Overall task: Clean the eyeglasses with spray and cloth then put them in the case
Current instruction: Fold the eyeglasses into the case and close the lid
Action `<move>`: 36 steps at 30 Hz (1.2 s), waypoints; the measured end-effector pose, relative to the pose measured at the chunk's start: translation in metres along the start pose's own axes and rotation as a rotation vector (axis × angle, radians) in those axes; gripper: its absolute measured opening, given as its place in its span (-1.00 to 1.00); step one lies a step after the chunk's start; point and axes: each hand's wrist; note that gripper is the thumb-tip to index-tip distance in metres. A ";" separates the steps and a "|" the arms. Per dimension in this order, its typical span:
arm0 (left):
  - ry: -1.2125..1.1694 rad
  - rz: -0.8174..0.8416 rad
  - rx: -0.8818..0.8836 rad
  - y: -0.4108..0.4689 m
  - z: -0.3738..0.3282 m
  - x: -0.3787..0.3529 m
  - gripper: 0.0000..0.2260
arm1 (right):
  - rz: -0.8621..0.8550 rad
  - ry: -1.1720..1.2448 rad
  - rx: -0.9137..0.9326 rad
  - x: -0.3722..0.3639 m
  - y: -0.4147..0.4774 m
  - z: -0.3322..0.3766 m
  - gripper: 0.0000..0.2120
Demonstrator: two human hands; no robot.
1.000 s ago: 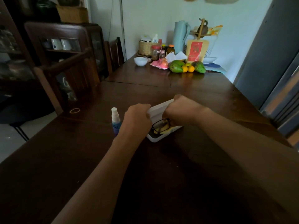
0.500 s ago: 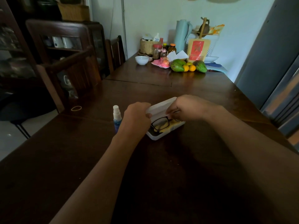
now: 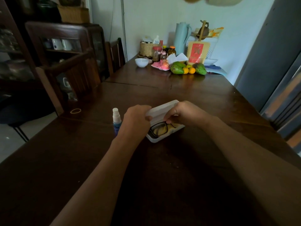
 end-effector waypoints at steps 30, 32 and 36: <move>0.030 0.096 -0.080 -0.009 -0.008 -0.008 -0.63 | -0.116 0.203 -0.428 0.001 -0.030 -0.001 -0.49; -0.041 0.061 -0.117 -0.010 -0.003 -0.014 -0.65 | -0.108 0.208 -0.426 -0.002 -0.037 -0.002 -0.53; -0.022 0.026 -0.196 -0.007 0.003 -0.022 -0.78 | -0.105 0.157 -0.421 -0.006 -0.048 0.000 -0.42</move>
Point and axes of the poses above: each hand's wrist, its own y-axis towards the middle knuckle, its own x-axis out of the back of the hand, z = x × y, and after that the axes turned 2 degrees about -z, right-handed
